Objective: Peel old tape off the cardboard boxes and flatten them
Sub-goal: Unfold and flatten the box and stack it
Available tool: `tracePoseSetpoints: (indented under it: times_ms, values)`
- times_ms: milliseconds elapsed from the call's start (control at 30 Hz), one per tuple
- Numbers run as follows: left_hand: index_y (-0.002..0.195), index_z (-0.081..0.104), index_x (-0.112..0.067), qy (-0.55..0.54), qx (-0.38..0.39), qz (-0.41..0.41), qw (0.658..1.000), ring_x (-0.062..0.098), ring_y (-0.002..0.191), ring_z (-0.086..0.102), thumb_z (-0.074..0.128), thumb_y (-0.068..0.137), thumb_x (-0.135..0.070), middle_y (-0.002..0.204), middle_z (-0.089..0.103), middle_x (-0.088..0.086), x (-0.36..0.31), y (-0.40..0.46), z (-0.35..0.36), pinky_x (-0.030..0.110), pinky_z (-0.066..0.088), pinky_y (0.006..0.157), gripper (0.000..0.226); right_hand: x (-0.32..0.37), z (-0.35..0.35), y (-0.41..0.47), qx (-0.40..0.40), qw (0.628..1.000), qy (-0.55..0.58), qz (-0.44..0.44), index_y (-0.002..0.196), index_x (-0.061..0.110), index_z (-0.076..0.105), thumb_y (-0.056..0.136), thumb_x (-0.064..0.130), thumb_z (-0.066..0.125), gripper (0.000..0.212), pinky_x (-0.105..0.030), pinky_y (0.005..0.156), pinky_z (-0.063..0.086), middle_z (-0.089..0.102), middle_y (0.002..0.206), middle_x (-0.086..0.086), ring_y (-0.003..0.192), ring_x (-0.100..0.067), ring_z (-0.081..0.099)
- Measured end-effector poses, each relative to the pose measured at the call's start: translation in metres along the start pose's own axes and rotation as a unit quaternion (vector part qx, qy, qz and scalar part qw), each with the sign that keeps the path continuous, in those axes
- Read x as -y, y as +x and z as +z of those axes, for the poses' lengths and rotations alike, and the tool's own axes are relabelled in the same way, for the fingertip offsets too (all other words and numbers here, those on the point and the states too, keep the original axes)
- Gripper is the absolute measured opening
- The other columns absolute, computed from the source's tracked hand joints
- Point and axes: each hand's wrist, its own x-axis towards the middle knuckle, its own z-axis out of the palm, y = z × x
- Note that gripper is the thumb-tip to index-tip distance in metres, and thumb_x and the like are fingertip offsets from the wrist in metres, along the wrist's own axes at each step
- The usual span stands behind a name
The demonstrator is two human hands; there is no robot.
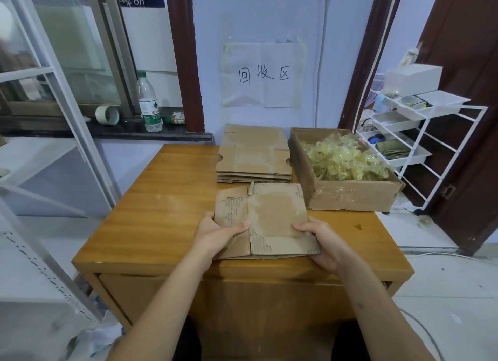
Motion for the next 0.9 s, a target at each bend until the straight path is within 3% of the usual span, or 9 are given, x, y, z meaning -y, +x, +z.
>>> tracePoseSetpoints:
  times_ms: [133, 233, 333, 533, 633, 800, 900]
  values:
    - [0.114, 0.050, -0.028, 0.039, -0.041, 0.037, 0.998, 0.016, 0.102, 0.064, 0.100, 0.060, -0.041, 0.110, 0.064, -0.011, 0.009, -0.001, 0.009, 0.044, 0.060, 0.090, 0.075, -0.002, -0.003, -0.001, -0.005, 1.000, -0.023, -0.009, 0.130, 0.012, 0.065, 0.097, -0.004, 0.057, 0.038, -0.039, 0.081, 0.061, 0.076, 0.119, -0.014, 0.111, -0.033, 0.073]
    - [0.105, 0.051, -0.033, 0.037, -0.043, 0.049, 0.997, 0.015, 0.102, 0.065, 0.101, 0.058, -0.042, 0.110, 0.065, -0.011, 0.009, -0.004, 0.009, 0.045, 0.061, 0.088, 0.070, -0.003, -0.003, -0.002, -0.024, 0.999, -0.027, -0.018, 0.127, 0.013, 0.067, 0.095, -0.006, 0.056, 0.039, -0.038, 0.077, 0.060, 0.077, 0.117, -0.012, 0.109, -0.032, 0.073]
    - [0.110, 0.055, -0.032, 0.023, -0.018, 0.043, 0.999, 0.013, 0.101, 0.066, 0.101, 0.061, -0.038, 0.110, 0.067, -0.011, 0.009, -0.003, 0.006, 0.038, 0.060, 0.082, 0.068, -0.004, 0.000, -0.005, -0.046, 0.997, -0.044, -0.032, 0.125, 0.014, 0.068, 0.092, -0.004, 0.061, 0.038, -0.037, 0.075, 0.061, 0.077, 0.116, -0.011, 0.107, -0.031, 0.073]
    - [0.114, 0.065, -0.025, -0.056, 0.029, 0.010, 0.998, 0.017, 0.094, 0.076, 0.084, 0.086, -0.033, 0.104, 0.079, -0.004, 0.008, -0.010, -0.003, 0.037, 0.061, 0.078, 0.035, -0.007, -0.004, -0.010, -0.004, 0.996, -0.062, -0.064, 0.132, 0.017, 0.063, 0.092, 0.004, 0.072, 0.043, -0.045, 0.093, 0.060, 0.077, 0.119, -0.005, 0.111, -0.028, 0.074]
    - [0.115, 0.068, -0.020, -0.136, 0.037, 0.003, 0.990, 0.017, 0.089, 0.077, 0.072, 0.096, -0.017, 0.101, 0.080, -0.002, 0.010, -0.016, -0.012, 0.034, 0.058, 0.071, 0.020, -0.009, -0.006, -0.012, 0.034, 0.992, -0.094, -0.083, 0.137, 0.016, 0.060, 0.090, 0.011, 0.075, 0.050, -0.048, 0.099, 0.057, 0.075, 0.125, -0.005, 0.116, -0.026, 0.071]
    - [0.117, 0.069, -0.014, -0.221, 0.004, 0.016, 0.975, 0.019, 0.093, 0.077, 0.075, 0.092, -0.004, 0.103, 0.080, 0.001, 0.015, -0.020, -0.014, 0.037, 0.059, 0.075, 0.027, -0.014, 0.001, -0.014, 0.013, 0.994, -0.021, -0.105, 0.133, 0.010, 0.064, 0.088, 0.012, 0.076, 0.046, -0.033, 0.079, 0.062, 0.076, 0.120, -0.010, 0.109, -0.027, 0.074]
    - [0.116, 0.069, -0.016, -0.262, -0.036, 0.024, 0.964, 0.017, 0.090, 0.077, 0.075, 0.093, -0.006, 0.102, 0.081, -0.002, 0.016, -0.020, -0.009, 0.034, 0.058, 0.072, 0.026, -0.017, 0.008, -0.013, -0.021, 0.994, 0.032, -0.103, 0.131, 0.004, 0.061, 0.093, 0.009, 0.072, 0.039, -0.036, 0.076, 0.066, 0.076, 0.113, -0.020, 0.102, -0.035, 0.076]
